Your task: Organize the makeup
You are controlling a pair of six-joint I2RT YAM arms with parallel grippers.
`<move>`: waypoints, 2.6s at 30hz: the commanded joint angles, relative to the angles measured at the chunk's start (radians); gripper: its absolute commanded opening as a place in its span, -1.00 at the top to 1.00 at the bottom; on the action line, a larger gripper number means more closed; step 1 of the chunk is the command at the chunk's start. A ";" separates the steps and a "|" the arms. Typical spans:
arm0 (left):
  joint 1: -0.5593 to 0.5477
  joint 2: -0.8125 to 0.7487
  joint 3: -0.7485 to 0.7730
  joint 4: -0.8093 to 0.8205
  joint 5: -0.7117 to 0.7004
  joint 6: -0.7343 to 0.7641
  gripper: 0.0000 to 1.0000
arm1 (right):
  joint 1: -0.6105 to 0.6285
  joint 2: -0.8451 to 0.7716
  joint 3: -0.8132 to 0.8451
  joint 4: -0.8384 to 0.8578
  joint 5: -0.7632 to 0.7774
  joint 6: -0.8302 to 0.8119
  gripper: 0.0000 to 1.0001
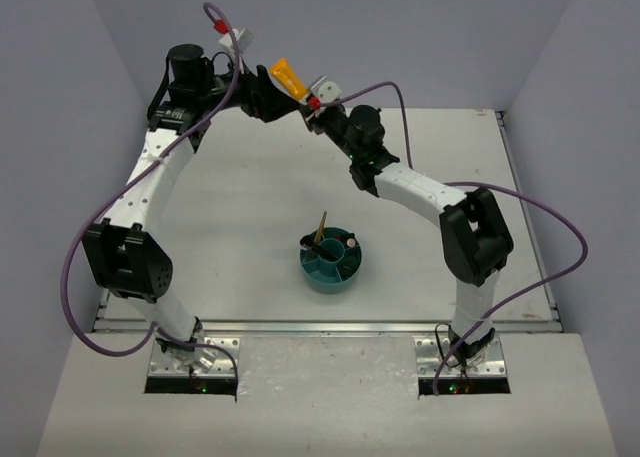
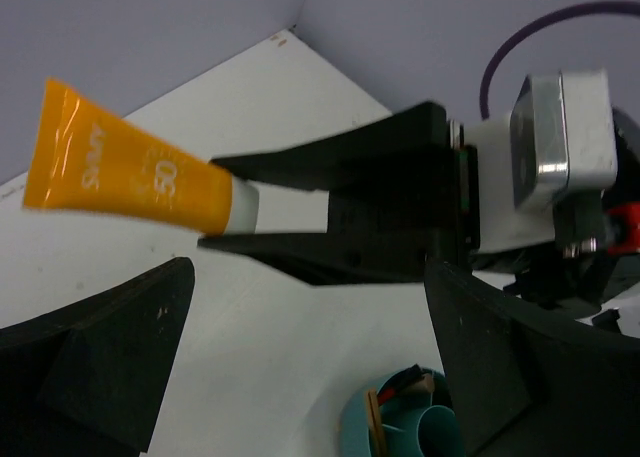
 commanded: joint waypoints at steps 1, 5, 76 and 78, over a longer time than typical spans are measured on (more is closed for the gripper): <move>0.015 -0.046 -0.003 0.196 0.024 -0.193 -0.94 | 0.012 -0.019 0.025 0.129 -0.017 0.045 1.00; 0.029 -0.044 0.015 0.041 -0.141 -0.121 -0.87 | 0.025 -0.046 0.016 0.122 -0.019 0.068 1.00; -0.254 -0.427 -0.526 -0.229 0.375 0.999 1.00 | -0.386 -0.505 -0.520 -0.507 -0.222 0.353 -0.98; -0.290 -0.424 -0.513 -0.236 0.357 1.010 1.00 | -0.386 -0.546 -0.567 -0.516 -0.219 0.356 -0.98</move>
